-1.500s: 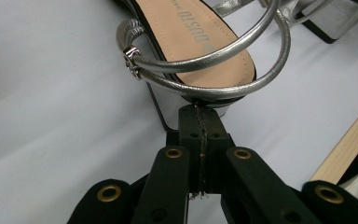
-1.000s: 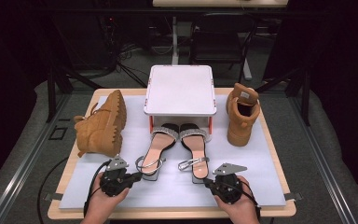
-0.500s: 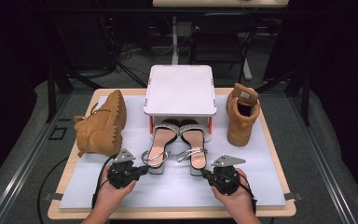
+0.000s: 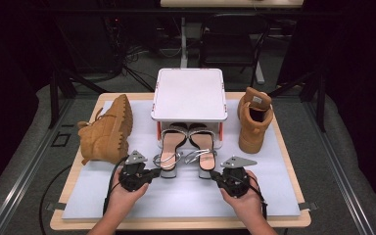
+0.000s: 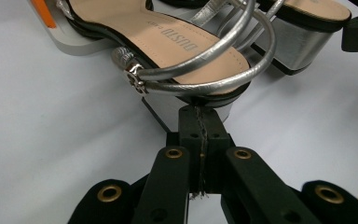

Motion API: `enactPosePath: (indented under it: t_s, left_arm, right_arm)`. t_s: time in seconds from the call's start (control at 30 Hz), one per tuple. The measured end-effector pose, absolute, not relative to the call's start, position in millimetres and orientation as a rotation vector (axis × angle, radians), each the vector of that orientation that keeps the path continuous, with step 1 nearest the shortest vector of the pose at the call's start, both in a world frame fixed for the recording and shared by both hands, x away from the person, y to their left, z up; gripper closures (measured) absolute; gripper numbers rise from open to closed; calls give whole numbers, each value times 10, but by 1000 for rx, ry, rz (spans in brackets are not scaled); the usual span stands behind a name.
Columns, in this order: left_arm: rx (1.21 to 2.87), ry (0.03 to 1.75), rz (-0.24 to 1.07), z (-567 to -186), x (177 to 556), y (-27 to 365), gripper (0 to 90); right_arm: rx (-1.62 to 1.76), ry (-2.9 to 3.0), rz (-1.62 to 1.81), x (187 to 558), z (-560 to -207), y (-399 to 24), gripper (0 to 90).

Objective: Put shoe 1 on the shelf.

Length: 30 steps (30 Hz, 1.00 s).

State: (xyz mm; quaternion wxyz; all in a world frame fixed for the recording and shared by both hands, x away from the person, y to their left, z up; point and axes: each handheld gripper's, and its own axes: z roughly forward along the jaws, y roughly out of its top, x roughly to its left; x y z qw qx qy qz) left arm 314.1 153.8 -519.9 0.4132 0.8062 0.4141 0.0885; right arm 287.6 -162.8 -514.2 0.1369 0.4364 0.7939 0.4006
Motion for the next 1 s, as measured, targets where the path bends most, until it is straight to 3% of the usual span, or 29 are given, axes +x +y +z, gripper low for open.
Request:
enactPosePath:
  t_s: [0.53, 1.0]
  left_arm:
    - [2021, 1039, 203, -5268, 3018, 1531, 900]
    - [2051, 1018, 195, -5415, 2990, 1287, 900]
  right_arm:
    - [1284, 2311, 1167, 2867, -5224, -1578, 900]
    - [1289, 2375, 1142, 2849, -5339, -1435, 900]
